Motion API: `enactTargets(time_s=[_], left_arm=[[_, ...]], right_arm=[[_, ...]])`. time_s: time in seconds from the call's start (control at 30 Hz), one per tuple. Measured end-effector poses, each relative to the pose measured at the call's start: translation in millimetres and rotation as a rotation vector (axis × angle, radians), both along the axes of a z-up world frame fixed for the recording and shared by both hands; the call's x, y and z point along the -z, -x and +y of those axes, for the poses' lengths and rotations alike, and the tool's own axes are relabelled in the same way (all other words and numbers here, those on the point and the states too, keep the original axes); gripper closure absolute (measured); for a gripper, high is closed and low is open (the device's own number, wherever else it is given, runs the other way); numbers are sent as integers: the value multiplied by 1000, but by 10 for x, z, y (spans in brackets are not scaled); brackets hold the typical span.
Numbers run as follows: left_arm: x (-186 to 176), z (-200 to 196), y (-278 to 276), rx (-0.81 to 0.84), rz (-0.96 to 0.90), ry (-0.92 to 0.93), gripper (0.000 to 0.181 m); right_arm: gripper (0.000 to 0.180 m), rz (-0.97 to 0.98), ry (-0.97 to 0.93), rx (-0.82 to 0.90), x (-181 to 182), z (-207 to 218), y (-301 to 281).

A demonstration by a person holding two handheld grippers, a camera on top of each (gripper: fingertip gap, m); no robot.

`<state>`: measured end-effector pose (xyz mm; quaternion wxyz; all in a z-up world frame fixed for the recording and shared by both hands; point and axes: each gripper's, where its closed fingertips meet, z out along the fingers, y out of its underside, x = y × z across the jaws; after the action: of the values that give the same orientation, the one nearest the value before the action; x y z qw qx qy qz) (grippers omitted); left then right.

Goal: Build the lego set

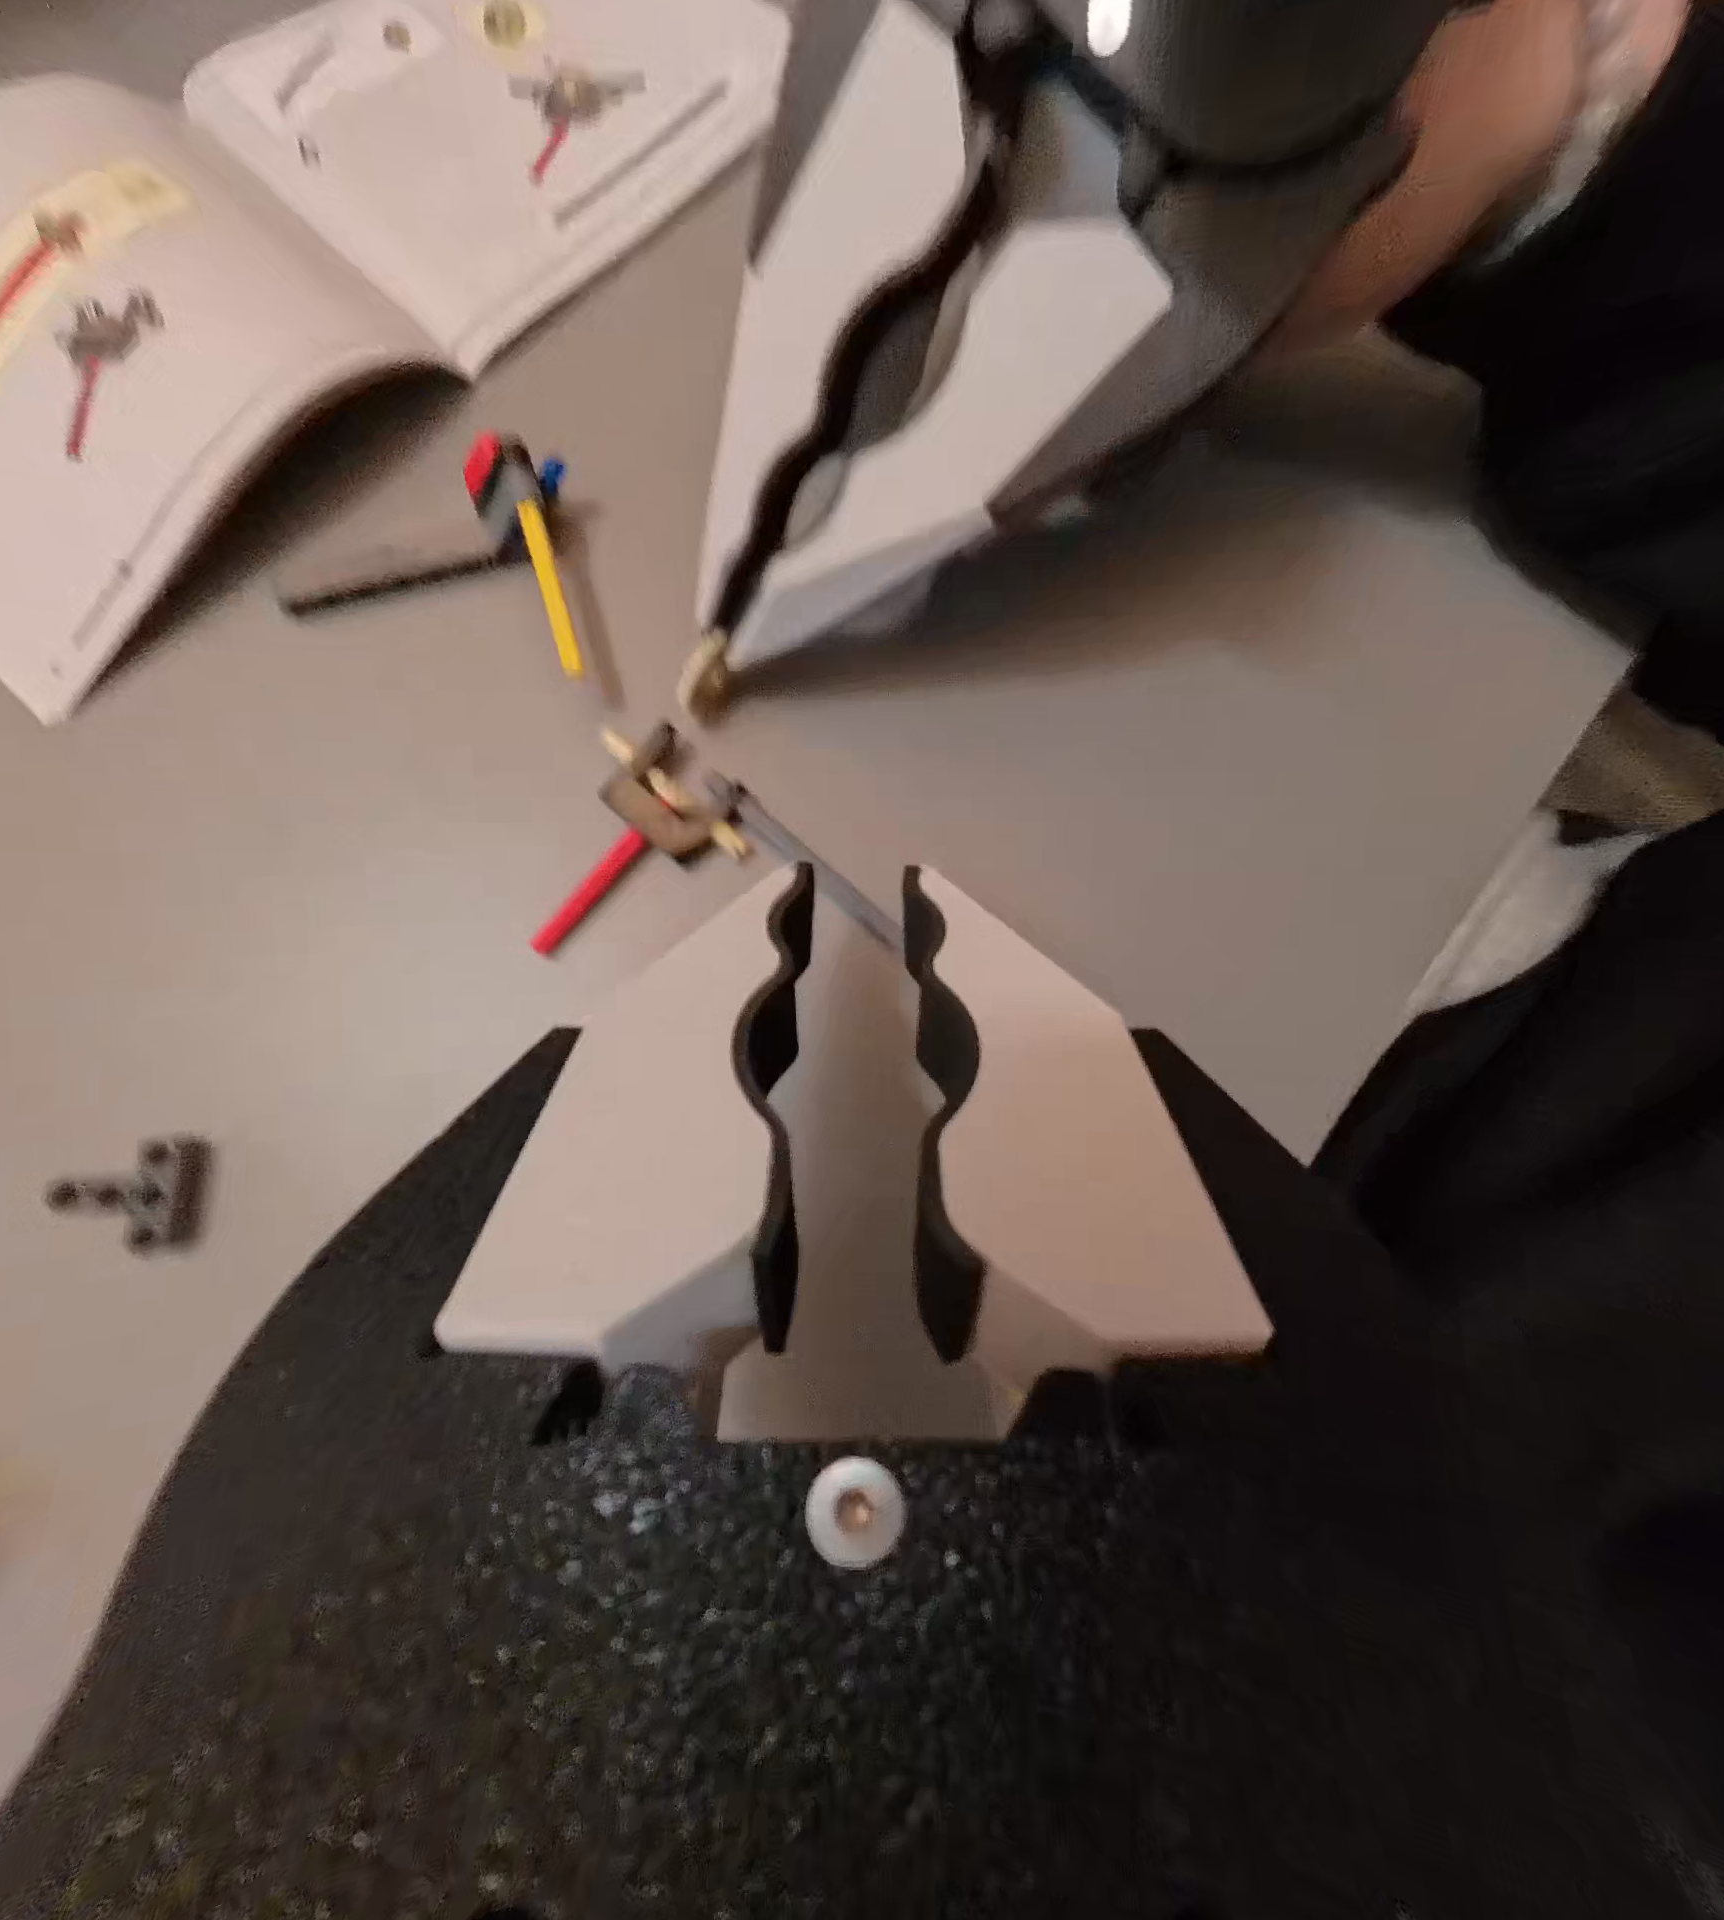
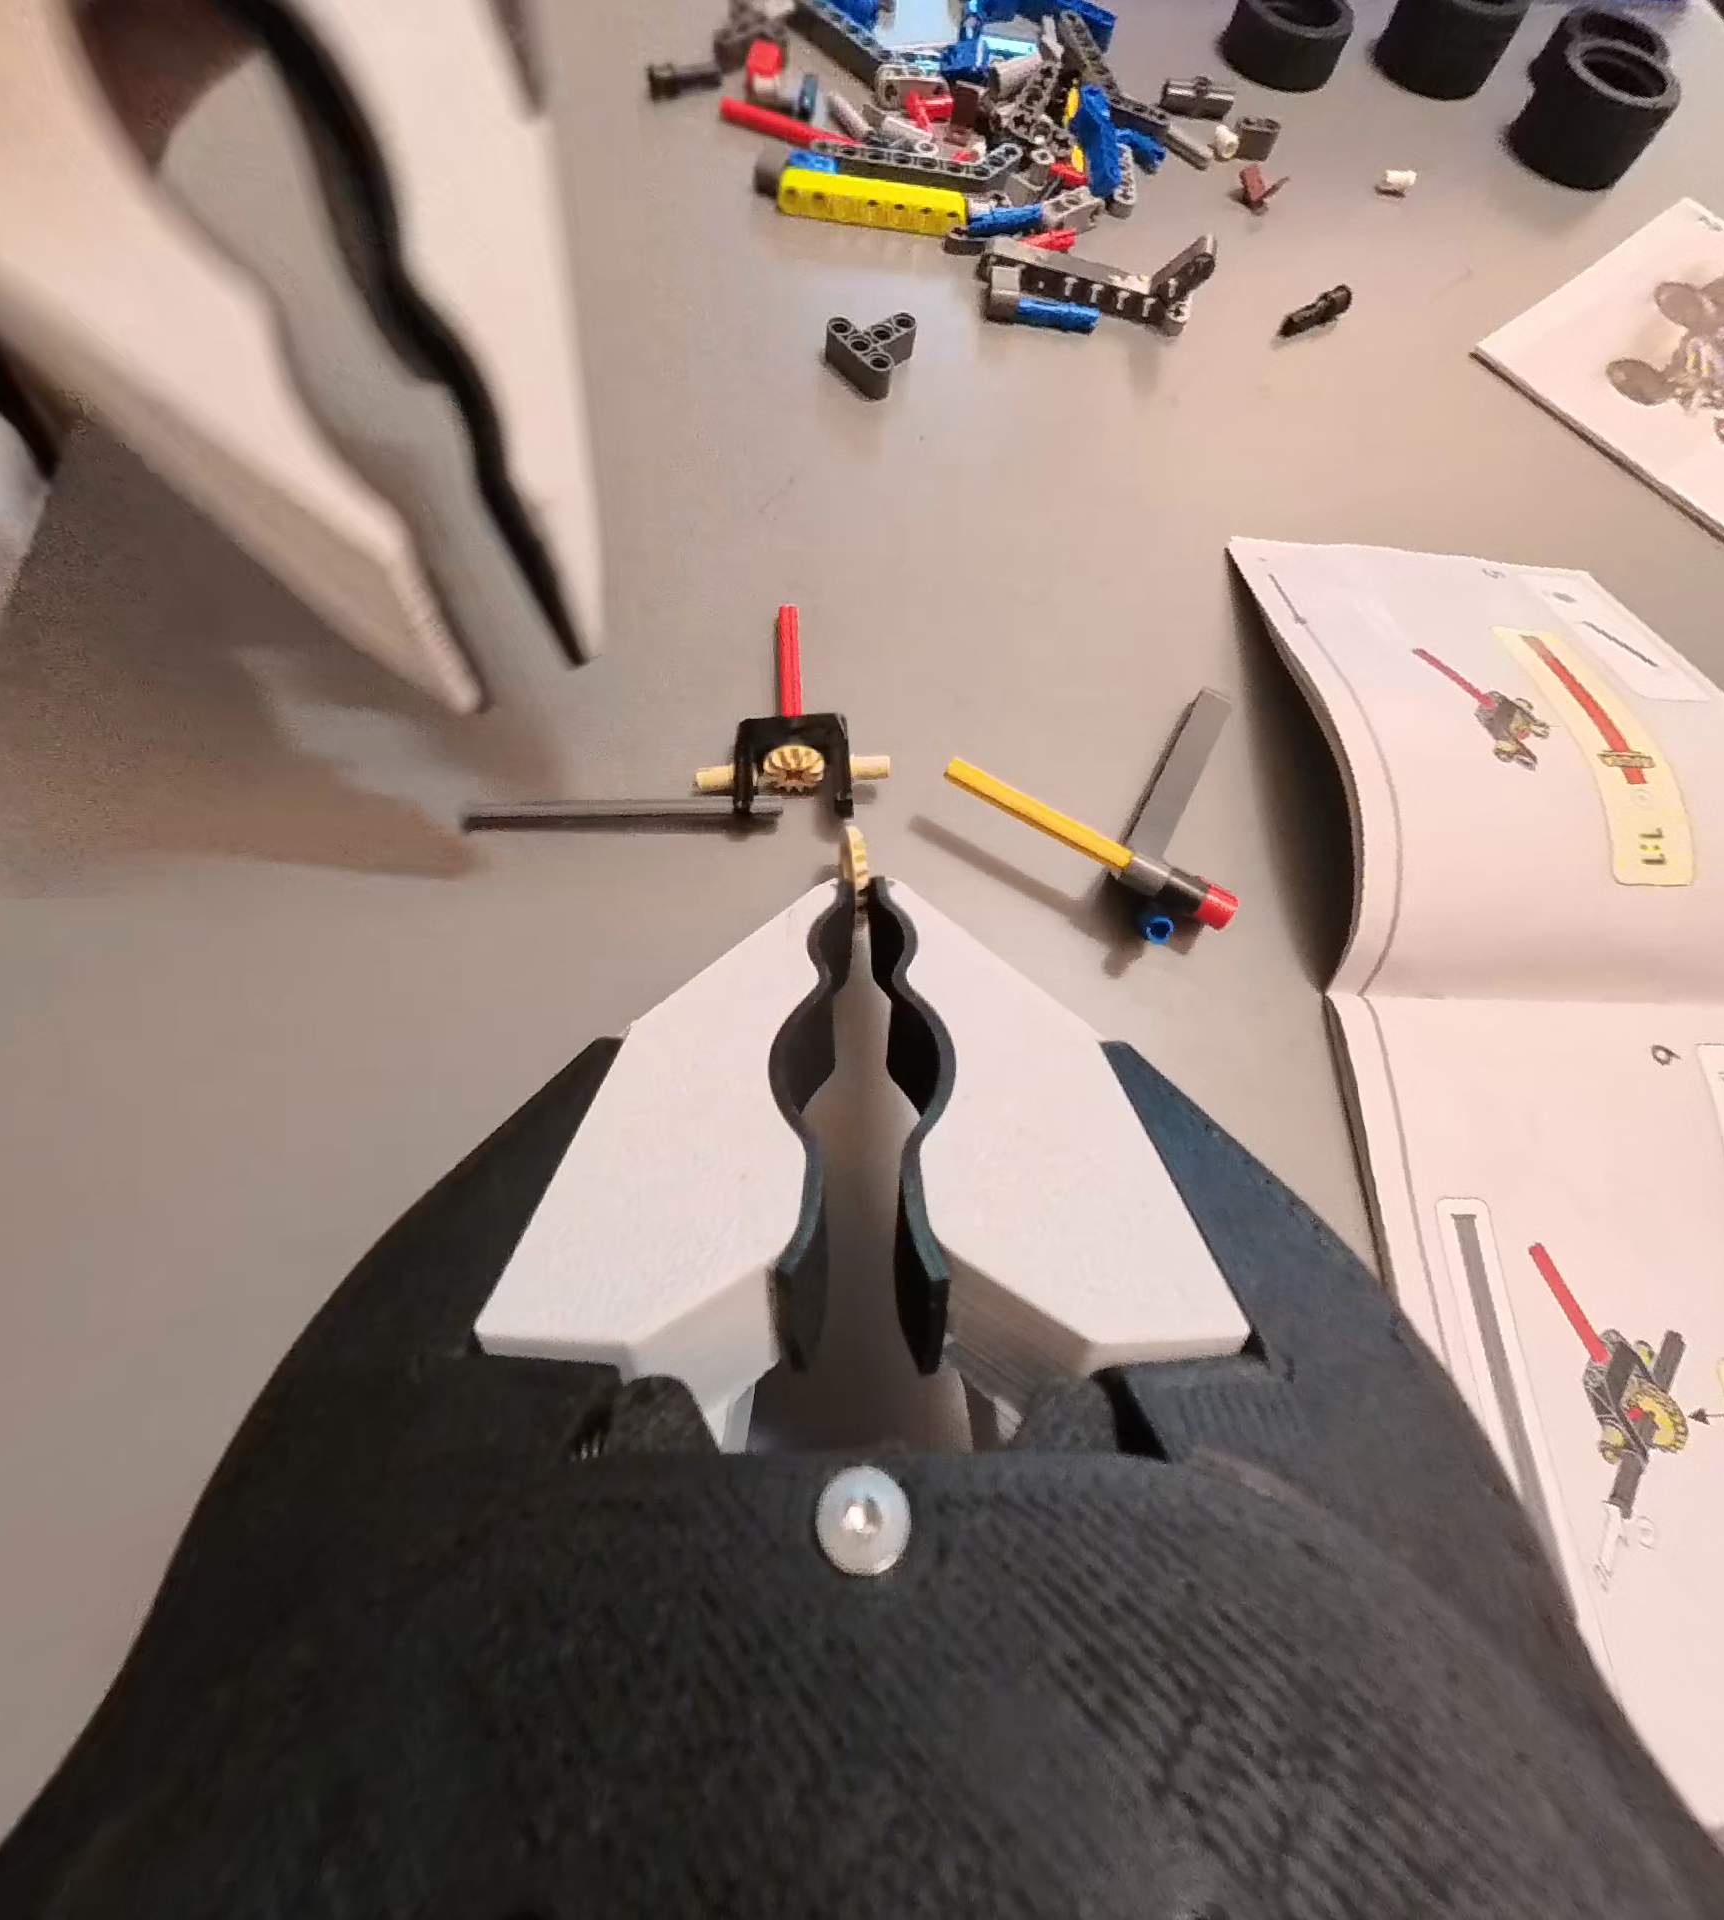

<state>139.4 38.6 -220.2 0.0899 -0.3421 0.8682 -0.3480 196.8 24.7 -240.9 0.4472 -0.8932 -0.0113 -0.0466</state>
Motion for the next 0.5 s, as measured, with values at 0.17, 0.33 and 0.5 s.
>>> enactTargets(time_s=[0.17,0.33,0.5], left_arm=[[318,29,47,-110,-36,-93,159],[346,-20,-100,-142,-71,-58,155],[349,-44,-102,-134,-76,-61,170]], right_arm=[[179,9,1,6,1,66,48],[179,14,2,30,2,117,62],[179,21,5,35,8,171,86]])
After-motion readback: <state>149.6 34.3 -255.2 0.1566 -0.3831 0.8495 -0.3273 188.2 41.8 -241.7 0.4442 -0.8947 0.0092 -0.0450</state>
